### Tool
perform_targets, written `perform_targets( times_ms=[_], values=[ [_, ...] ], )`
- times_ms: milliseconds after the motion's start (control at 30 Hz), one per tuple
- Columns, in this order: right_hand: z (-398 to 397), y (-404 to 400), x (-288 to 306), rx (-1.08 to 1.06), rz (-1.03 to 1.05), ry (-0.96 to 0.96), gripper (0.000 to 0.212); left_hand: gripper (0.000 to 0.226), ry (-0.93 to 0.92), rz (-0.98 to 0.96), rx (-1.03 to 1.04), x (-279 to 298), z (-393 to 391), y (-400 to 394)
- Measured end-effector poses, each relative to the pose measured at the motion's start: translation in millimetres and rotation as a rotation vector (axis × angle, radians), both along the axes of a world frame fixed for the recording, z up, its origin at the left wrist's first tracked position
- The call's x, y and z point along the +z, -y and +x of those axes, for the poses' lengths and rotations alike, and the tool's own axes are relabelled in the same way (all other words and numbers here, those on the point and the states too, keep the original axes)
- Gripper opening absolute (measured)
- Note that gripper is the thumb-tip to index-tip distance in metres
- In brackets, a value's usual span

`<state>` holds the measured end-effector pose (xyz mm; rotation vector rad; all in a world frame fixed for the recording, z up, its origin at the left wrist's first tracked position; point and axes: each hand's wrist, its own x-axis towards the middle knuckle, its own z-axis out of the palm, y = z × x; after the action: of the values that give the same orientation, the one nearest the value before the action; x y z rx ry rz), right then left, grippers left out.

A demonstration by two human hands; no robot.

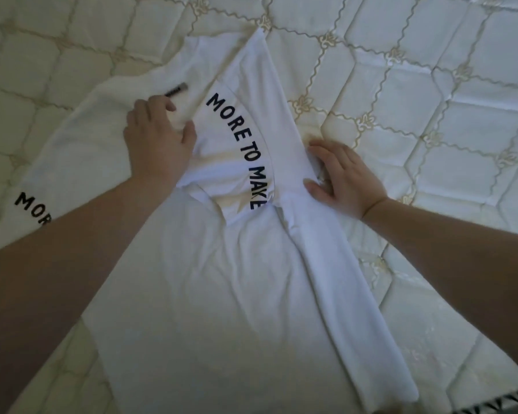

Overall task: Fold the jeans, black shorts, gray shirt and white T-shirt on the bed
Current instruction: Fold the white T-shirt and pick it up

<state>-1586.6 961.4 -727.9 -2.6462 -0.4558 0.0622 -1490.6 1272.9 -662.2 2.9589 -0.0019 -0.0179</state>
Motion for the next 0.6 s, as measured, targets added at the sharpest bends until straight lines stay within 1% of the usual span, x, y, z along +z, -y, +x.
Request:
perform_targets(
  times_ms=[33, 67, 133, 167, 233, 267, 300, 333, 400, 433, 467, 533, 567, 600],
  values=[
    [0.5, -0.6, 3.6, 0.0, -0.014, -0.032, 0.06, 0.038, 0.029, -0.012, -0.034, 6.1, -18.2, 0.3],
    [1.4, -2.1, 8.0, 0.001, -0.021, -0.069, 0.062, 0.036, 0.003, -0.053, -0.04, 12.5, -34.7, 2.7],
    [1.2, -6.3, 19.4, -0.022, -0.01, -0.138, 0.065, 0.034, -0.115, -0.147, -0.015, 24.5, -63.5, 13.5],
    [-1.5, -7.8, 25.1, -0.062, 0.005, -0.154, 0.067, 0.03, -0.148, -0.162, -0.048, 29.6, -76.2, 21.7],
    [-14.2, -16.2, 35.9, -0.191, 0.033, -0.105, 0.067, 0.022, -0.125, -0.177, -0.194, 34.5, -104.0, 42.3],
    [-24.0, -24.0, 43.0, -0.236, 0.043, -0.052, 0.067, 0.019, -0.139, -0.223, -0.214, 34.9, -119.9, 53.6],
    [-36.5, -33.2, 50.7, -0.235, 0.053, -0.008, 0.065, 0.018, -0.2, -0.305, -0.168, 33.7, -136.0, 65.2],
    [-51.3, -42.1, 56.4, -0.19, 0.066, 0.015, 0.062, 0.019, -0.289, -0.405, -0.068, 30.5, -150.6, 76.3],
    [-85.1, -54.0, 62.1, -0.132, 0.115, -0.019, 0.053, 0.026, -0.516, -0.571, 0.179, 20.8, -175.2, 98.0],
    [-101.3, -55.4, 64.0, -0.177, 0.154, -0.08, 0.048, 0.031, -0.617, -0.671, 0.295, 15.9, -185.3, 107.5],
    [-116.7, -53.9, 65.4, -0.268, 0.198, -0.156, 0.044, 0.034, -0.701, -0.804, 0.413, 12.3, -193.0, 116.4],
    [-146.8, -44.3, 66.1, -0.451, 0.242, -0.304, 0.039, 0.035, -0.791, -1.094, 0.643, 11.8, -203.3, 132.6],
    [-160.6, -37.8, 66.0, -0.499, 0.23, -0.353, 0.038, 0.036, -0.787, -1.158, 0.708, 10.6, -206.1, 137.8],
    [-172.8, -31.8, 66.4, -0.522, 0.22, -0.383, 0.039, 0.038, -0.782, -1.147, 0.712, 9.1, -206.6, 140.6]
  ],
)
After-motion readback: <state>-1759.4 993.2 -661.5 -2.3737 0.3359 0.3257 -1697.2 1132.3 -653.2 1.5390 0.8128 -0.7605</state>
